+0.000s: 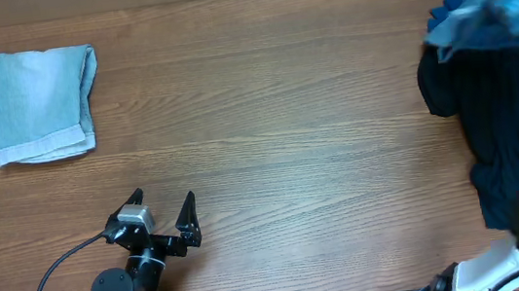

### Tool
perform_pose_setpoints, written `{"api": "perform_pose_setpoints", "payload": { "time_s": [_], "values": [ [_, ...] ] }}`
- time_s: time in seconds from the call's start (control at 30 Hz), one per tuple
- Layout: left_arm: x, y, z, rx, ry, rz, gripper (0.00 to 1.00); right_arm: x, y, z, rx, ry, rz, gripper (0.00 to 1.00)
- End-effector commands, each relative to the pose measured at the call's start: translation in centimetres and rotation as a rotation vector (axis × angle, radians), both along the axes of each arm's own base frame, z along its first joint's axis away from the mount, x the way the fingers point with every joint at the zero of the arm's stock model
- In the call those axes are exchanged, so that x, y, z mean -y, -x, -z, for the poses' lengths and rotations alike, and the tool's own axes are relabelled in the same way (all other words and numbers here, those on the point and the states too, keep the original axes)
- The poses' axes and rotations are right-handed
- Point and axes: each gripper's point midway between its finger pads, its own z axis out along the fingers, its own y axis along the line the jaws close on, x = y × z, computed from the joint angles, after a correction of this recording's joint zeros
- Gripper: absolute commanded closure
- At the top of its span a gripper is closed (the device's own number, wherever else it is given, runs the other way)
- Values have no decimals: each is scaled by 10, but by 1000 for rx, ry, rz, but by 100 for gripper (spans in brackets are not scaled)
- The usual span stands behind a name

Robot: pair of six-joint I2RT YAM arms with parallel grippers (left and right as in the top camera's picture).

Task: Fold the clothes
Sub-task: 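Grasp the jeans with the right gripper and lift them off the pile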

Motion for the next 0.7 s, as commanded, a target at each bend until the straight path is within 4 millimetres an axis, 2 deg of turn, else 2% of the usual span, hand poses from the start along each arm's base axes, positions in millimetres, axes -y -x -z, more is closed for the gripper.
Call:
{"api": "perform_pose_setpoints", "payload": {
  "time_s": [0.0,0.07,0.1,0.13,0.27,0.37,0.5,0.57,0.6,0.67],
  "values": [
    [0,0,1,-2,13,-2,0,-133,14,-53,180,82,-377,96],
    [0,0,1,-2,13,-2,0,-207,25,-53,221,160,-599,96],
    [0,0,1,-2,13,-2,0,-230,29,-52,236,207,-652,96],
    [0,0,1,-2,13,-2,0,-233,28,-49,228,243,-635,96],
    [0,0,1,-2,13,-2,0,-215,22,-44,194,282,-545,96],
    [0,0,1,-2,13,-2,0,-173,24,-58,211,369,-388,96],
    [0,0,1,-2,13,-2,0,-122,49,-94,293,450,-227,96],
    [0,0,1,-2,13,-2,0,-106,65,-111,339,507,-180,96],
    [0,0,1,-2,13,-2,0,-97,71,-113,331,525,-147,96],
    [0,0,1,-2,13,-2,0,-88,75,-102,280,571,-143,96]
  ]
}}
